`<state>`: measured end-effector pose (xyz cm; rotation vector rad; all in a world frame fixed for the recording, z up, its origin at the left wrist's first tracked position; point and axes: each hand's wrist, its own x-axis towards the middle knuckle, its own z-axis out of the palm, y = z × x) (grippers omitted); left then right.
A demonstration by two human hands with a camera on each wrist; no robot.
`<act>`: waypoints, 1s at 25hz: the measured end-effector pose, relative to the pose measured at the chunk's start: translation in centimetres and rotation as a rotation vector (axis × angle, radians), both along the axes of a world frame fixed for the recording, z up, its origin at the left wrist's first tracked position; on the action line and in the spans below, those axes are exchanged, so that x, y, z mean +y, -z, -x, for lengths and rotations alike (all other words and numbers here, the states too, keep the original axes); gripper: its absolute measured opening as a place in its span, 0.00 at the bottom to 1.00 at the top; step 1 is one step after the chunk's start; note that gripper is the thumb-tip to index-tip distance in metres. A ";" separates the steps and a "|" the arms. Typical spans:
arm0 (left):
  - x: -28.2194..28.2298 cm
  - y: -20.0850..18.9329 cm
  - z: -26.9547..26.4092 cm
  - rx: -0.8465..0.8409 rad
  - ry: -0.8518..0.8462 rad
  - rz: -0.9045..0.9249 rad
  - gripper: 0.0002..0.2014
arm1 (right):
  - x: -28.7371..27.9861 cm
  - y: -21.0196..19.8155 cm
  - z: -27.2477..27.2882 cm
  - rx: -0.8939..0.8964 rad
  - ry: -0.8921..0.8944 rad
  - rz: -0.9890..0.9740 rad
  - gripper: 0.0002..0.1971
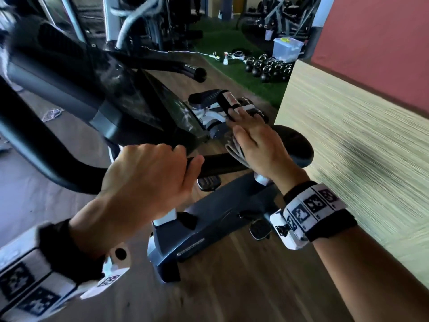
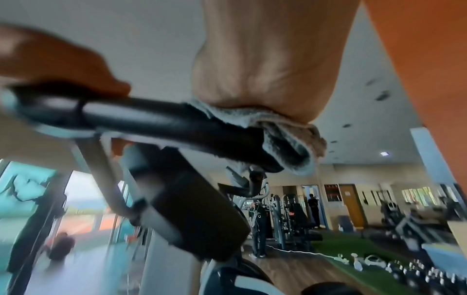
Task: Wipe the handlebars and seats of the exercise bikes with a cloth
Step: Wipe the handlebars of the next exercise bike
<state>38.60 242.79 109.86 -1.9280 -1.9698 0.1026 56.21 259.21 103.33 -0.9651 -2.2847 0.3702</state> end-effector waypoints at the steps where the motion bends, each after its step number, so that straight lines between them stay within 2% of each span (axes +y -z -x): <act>1: 0.1 0.0 0.1 -0.004 -0.005 -0.027 0.29 | 0.7 -0.3 0.2 -0.001 -0.003 0.072 0.29; 4: 0.3 0.4 0.0 -0.052 -0.035 -0.061 0.30 | 0.5 -0.3 0.1 -0.107 0.055 0.148 0.31; 8: 0.6 1.2 0.1 -0.073 -0.046 -0.085 0.28 | 1.7 -0.3 -0.4 0.060 0.032 0.230 0.30; 12: 0.7 0.9 -0.1 -0.113 -0.069 -0.099 0.28 | 5.9 -1.9 0.5 -0.012 -0.050 0.273 0.30; 14: 0.6 0.8 -0.1 -0.133 -0.088 -0.084 0.27 | 6.2 -2.1 0.7 -0.034 -0.064 0.277 0.35; 17: 0.3 0.9 -0.2 -0.171 -0.079 -0.105 0.26 | 4.7 -1.2 0.1 0.017 0.163 0.268 0.51; 18: 0.3 0.9 -0.2 -0.181 -0.075 -0.117 0.25 | 4.1 -1.2 -0.3 0.035 0.233 0.320 0.51; 20: 0.3 0.9 -0.3 -0.198 -0.069 -0.149 0.25 | 3.5 -0.8 -0.8 0.091 0.242 0.450 0.38; 21: 0.4 1.0 -0.3 -0.205 -0.062 -0.160 0.25 | 3.4 -0.8 -0.9 0.099 0.225 0.416 0.34; 23: 0.4 1.0 -0.2 -0.206 -0.048 -0.182 0.25 | 4.0 -1.1 -0.7 0.158 0.194 0.256 0.37; 25: 0.4 1.1 -0.1 -0.198 -0.053 -0.193 0.26 | 5.5 -1.3 0.4 0.172 0.165 0.258 0.42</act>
